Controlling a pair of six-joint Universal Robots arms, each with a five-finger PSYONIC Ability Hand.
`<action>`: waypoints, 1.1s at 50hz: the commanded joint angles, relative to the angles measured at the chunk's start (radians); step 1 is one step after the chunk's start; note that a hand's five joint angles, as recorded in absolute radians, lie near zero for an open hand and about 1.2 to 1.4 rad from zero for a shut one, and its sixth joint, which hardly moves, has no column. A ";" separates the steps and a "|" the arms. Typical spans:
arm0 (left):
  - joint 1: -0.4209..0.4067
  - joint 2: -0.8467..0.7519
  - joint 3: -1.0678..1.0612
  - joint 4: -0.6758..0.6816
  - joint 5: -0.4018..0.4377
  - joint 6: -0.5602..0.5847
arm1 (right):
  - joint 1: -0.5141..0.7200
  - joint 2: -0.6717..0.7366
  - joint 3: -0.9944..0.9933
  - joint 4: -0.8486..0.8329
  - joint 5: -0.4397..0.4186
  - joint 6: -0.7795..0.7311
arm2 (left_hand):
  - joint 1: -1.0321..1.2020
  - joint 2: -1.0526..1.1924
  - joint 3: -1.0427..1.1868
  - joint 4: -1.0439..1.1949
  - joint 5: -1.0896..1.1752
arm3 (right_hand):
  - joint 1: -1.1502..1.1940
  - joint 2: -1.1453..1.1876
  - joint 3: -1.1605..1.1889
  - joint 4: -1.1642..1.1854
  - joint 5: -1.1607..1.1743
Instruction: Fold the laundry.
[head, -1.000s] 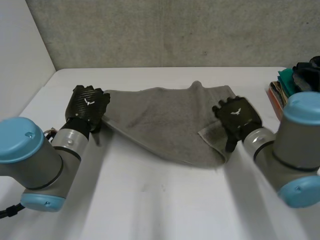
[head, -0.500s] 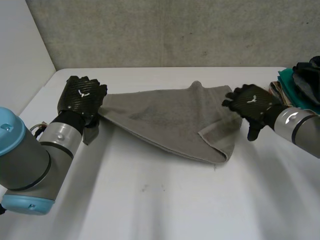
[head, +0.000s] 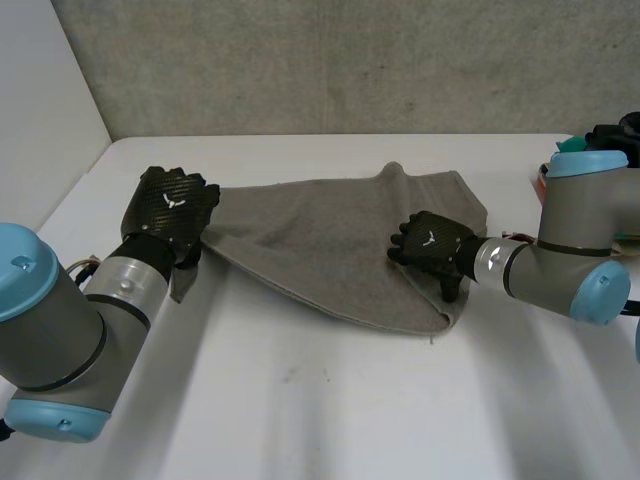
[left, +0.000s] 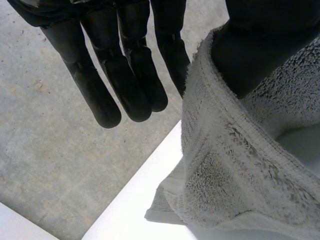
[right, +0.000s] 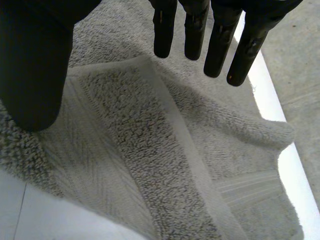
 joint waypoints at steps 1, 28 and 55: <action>0.002 -0.002 0.000 -0.001 0.001 0.000 | 0.000 0.031 -0.027 0.027 0.010 -0.010 | 0.256 0.197 0.202 0.193 0.239 | 0.373 0.335 0.325 0.325 0.330; 0.054 -0.003 -0.020 -0.025 0.003 0.012 | -0.046 -0.196 0.192 -0.082 0.279 0.058 | 0.256 0.197 0.202 0.193 0.239 | 1.107 1.069 1.059 1.059 1.064; 0.098 -0.215 -0.029 -0.114 -0.005 0.017 | -0.161 -0.468 0.645 -0.345 0.355 0.534 | -0.566 -0.625 -0.619 -0.628 -0.583 | 1.107 1.069 1.059 1.059 1.064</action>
